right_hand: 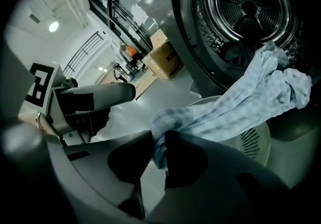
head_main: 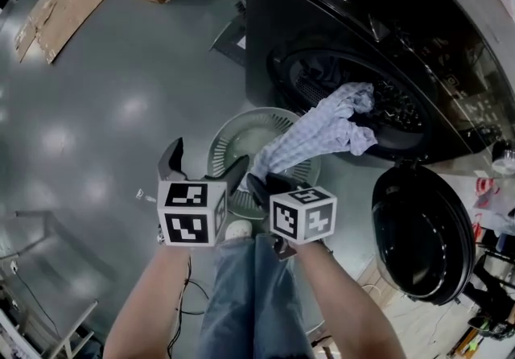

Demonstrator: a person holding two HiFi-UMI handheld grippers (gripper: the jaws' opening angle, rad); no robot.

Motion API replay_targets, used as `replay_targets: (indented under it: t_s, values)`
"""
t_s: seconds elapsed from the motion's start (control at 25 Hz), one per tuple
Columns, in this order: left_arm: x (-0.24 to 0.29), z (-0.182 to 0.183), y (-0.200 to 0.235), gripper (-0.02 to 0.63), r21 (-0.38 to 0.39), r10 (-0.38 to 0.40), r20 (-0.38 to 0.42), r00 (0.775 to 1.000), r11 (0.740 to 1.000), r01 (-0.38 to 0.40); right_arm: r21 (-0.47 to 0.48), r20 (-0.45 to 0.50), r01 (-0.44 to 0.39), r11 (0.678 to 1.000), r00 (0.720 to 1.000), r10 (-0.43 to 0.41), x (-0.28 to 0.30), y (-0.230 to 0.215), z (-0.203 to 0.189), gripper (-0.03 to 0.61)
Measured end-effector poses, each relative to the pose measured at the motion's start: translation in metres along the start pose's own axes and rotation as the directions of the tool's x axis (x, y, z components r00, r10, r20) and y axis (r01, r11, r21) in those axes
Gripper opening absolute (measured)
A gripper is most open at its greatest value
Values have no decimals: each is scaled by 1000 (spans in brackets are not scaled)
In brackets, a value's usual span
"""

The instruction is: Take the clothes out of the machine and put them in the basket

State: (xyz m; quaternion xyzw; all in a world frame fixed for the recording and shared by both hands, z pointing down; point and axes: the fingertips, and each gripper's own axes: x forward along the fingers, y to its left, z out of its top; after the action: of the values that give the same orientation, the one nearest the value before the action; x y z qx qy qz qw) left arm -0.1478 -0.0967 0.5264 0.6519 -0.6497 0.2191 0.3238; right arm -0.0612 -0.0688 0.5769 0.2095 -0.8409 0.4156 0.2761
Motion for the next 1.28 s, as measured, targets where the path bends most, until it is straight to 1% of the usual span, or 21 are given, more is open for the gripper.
replay_targets:
  t_s: [0.08, 0.12, 0.2, 0.24, 0.28, 0.32, 0.36, 0.44, 0.56, 0.68, 0.76, 0.84, 0.92, 1.0, 1.08, 1.16, 1.28]
  values:
    - [0, 0, 6, 558, -4, 7, 2, 1000, 1000, -7, 29, 6, -7, 1000, 1000, 7, 2, -1, -1, 54]
    - [0, -1, 8, 558, -7, 9, 2, 1000, 1000, -9, 33, 5, 8, 999, 1000, -8, 2, -5, -1, 56]
    - [1, -2, 10, 558, -9, 11, 1, 1000, 1000, -11, 3, -15, 66, 998, 998, -66, 2, -17, -4, 65]
    - [2, -2, 11, 558, -8, 10, 0, 1000, 1000, -10, -20, -30, 88, 996, 996, -89, 3, -23, -6, 84]
    - [3, -2, 11, 558, -8, 8, -1, 1000, 1000, -8, -33, -43, 96, 995, 994, -97, 4, -28, -8, 148]
    - [4, -3, 10, 558, -8, 6, -3, 1000, 1000, -6, -29, -54, 94, 995, 994, -96, 5, -31, -9, 269]
    - [4, -3, 10, 558, -6, 4, -6, 1000, 1000, -4, -15, -62, 93, 996, 994, -94, 6, -34, -10, 340]
    - [7, -5, 8, 558, 0, 0, -12, 1000, 1000, 0, 6, -62, 109, 994, 992, -108, 5, -44, -10, 368]
    - [12, -6, 4, 558, 8, -8, -18, 1000, 1000, 8, 12, -38, 149, 989, 988, -148, 0, -64, -7, 431]
    - [19, -9, -2, 558, 14, -18, -28, 999, 1000, 18, -26, -67, 199, 980, 977, -200, -5, -86, -10, 453]
    - [24, -12, -6, 558, 17, -26, -37, 999, 999, 27, -68, -115, 240, 968, 962, -246, -9, -105, -17, 456]
    - [30, -14, -10, 558, 20, -32, -43, 999, 999, 33, -85, -160, 272, 959, 946, -283, -13, -123, -25, 465]
    - [36, -16, -12, 558, 24, -36, -44, 998, 999, 37, -105, -166, 314, 943, 930, -328, -18, -141, -25, 469]
    - [42, -17, -16, 558, 26, -40, -48, 998, 999, 41, -133, -143, 364, 922, 913, -381, -25, -159, -19, 471]
    - [47, -19, -20, 558, 26, -45, -51, 998, 999, 46, -120, -124, 400, 909, 902, -414, -31, -176, -14, 472]
    - [53, -22, -24, 558, 28, -49, -51, 998, 998, 50, -74, -106, 445, 892, 886, -451, -38, -195, -9, 472]
    - [61, -27, -28, 558, 30, -52, -60, 997, 998, 54, -5, -82, 526, 850, 847, -525, -44, -228, -7, 487]
